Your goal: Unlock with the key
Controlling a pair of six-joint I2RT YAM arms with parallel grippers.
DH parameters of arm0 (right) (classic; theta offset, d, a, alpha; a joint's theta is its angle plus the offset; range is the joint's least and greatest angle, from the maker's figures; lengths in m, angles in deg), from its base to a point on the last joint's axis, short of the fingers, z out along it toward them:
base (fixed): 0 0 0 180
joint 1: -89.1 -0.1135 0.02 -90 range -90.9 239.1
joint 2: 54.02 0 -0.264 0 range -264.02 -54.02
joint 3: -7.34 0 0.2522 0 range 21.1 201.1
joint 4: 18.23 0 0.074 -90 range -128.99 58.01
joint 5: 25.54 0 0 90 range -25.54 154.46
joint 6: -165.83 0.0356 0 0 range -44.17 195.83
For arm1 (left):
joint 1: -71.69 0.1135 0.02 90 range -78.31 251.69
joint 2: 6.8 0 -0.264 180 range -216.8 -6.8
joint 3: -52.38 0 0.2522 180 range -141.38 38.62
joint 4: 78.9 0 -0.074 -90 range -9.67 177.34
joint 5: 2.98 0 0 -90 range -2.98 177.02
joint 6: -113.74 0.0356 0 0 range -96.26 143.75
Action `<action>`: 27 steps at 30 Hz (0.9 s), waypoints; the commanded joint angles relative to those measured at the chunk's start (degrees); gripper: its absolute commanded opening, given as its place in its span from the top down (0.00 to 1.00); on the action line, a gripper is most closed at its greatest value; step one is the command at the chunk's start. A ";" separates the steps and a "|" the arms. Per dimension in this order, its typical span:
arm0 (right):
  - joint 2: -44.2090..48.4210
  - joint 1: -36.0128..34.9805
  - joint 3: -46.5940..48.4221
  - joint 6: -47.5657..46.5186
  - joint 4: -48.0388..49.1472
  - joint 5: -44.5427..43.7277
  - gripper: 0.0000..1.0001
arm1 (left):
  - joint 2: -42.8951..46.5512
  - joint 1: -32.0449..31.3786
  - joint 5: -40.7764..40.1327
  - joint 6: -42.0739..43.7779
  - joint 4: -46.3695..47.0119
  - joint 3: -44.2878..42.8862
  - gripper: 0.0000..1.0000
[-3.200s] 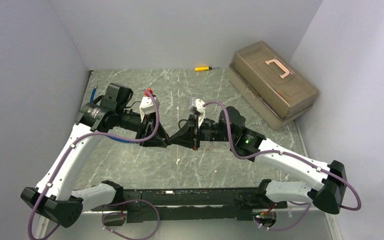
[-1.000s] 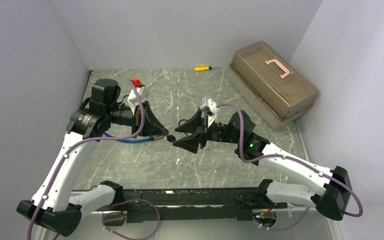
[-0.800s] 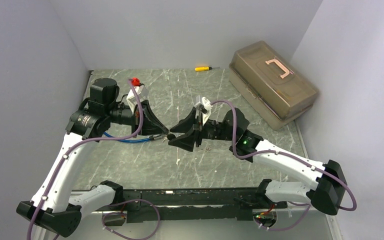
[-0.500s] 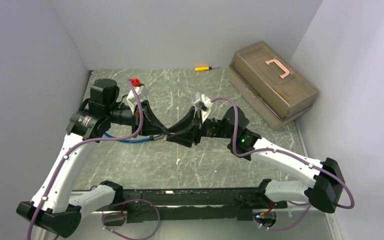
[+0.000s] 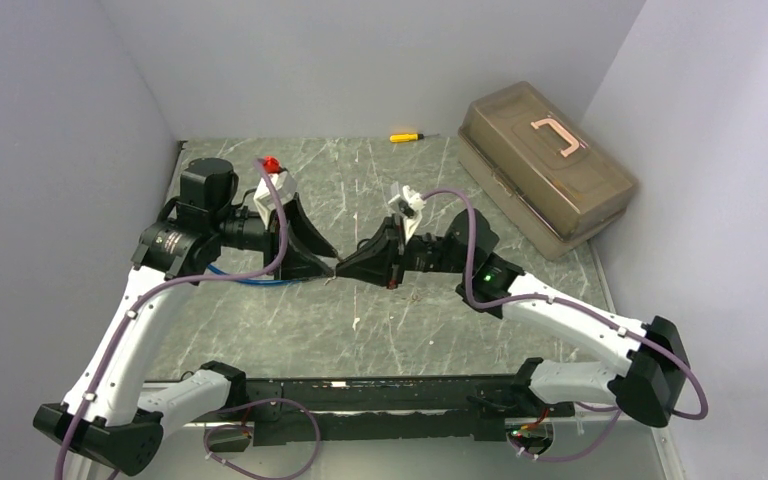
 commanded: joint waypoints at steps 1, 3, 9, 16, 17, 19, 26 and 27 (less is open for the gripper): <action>5.02 4.88 -0.65 0.62 -5.11 0.66 1.00 | -0.14 0.32 -3.11 5.43 -5.55 -3.06 0.36; 7.79 7.55 -2.65 0.85 -9.40 0.35 1.00 | -2.02 0.32 -9.02 9.61 -8.82 -5.06 0.20; 17.85 11.09 -7.96 -1.26 -24.29 -10.49 1.00 | -13.24 0.04 -22.95 28.65 -15.44 -9.50 0.01; 26.85 11.65 -6.58 1.53 -39.22 -32.15 1.00 | -34.58 -4.72 -29.62 47.66 -22.59 -22.27 0.01; 28.04 11.68 -5.83 1.87 -41.45 -35.14 1.00 | -37.50 -5.68 -30.08 49.78 -23.03 -24.15 0.01; 30.62 11.80 -4.84 2.56 -42.57 -38.83 1.00 | -42.68 -7.20 -30.22 53.92 -22.30 -26.62 0.01; 37.09 11.74 -2.97 1.38 -42.31 -43.34 1.00 | -57.05 -10.87 -29.67 60.66 -10.60 -32.54 0.01; 37.37 11.78 -2.50 1.08 -42.64 -44.05 1.00 | -58.69 -11.30 -30.00 60.92 -8.27 -32.96 0.01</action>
